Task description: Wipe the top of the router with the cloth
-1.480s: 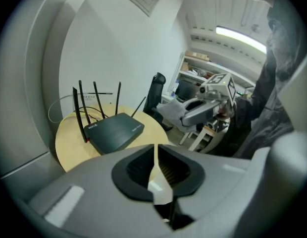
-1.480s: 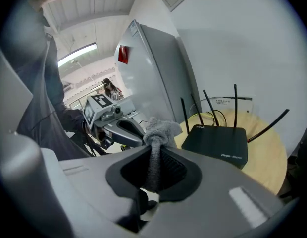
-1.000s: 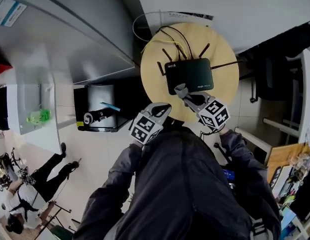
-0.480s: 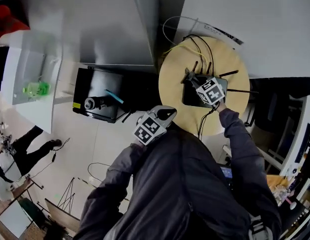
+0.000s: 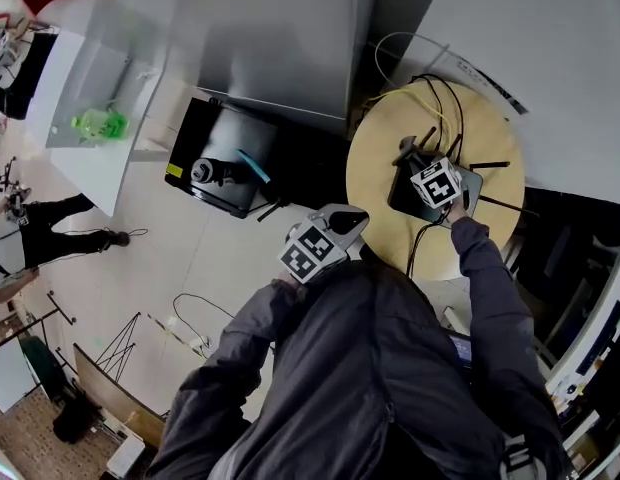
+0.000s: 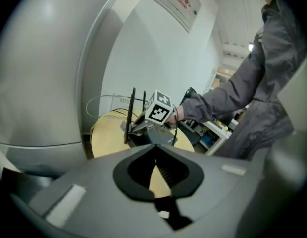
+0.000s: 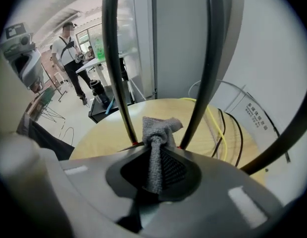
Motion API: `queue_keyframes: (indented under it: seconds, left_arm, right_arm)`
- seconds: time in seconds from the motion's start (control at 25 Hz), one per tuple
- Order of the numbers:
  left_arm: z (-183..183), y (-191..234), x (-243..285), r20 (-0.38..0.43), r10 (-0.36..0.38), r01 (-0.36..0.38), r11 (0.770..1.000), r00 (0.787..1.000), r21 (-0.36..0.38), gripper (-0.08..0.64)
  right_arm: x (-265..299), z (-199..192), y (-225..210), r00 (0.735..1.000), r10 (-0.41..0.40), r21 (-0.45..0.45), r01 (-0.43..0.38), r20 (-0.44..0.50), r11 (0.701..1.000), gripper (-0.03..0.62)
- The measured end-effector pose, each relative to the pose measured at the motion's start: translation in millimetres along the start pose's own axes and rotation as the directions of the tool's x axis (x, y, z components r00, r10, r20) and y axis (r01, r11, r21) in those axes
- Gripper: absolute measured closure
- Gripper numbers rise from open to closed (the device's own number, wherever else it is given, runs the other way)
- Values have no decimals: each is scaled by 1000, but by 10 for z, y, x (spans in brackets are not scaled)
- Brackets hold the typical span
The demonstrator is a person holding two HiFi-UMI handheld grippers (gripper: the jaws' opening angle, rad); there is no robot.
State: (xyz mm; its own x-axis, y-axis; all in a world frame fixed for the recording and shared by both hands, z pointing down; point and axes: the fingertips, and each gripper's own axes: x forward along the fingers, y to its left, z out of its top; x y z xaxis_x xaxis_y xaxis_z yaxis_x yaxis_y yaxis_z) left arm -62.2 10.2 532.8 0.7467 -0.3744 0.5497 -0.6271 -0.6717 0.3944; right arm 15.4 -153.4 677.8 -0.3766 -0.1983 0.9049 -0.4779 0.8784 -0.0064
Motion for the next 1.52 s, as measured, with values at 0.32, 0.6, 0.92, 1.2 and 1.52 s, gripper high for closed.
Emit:
queue_keyframes:
  seconds: [0.32,0.6,0.92,1.2,1.52]
  left_arm:
    - [-104,-122,-46,21,120,-118,989,993,-84,560]
    - [-141,-236,30,20,174,-170,978,985,-121,560]
    - [-212,-319,160,12,213,-210,970,977,-124,560]
    - [-168,-344,239,28,258,-249,953,966,-171,560]
    - [-187,-325,-78,79,352,-328,919,933,-220,560]
  right_arm:
    - [-40,-56,171,998,68,-47,-67,7,997,558]
    - [-158,-176,586,988,153,-122,-151,6,981,557]
    - [-227,-332,1125,968,250,-283,-244,-15,928,557]
    - [-195,-679,1033,948,315,-256,-317,-47,913,558]
    - [-345,-259,292,975,208,-176,-192,79,966,557]
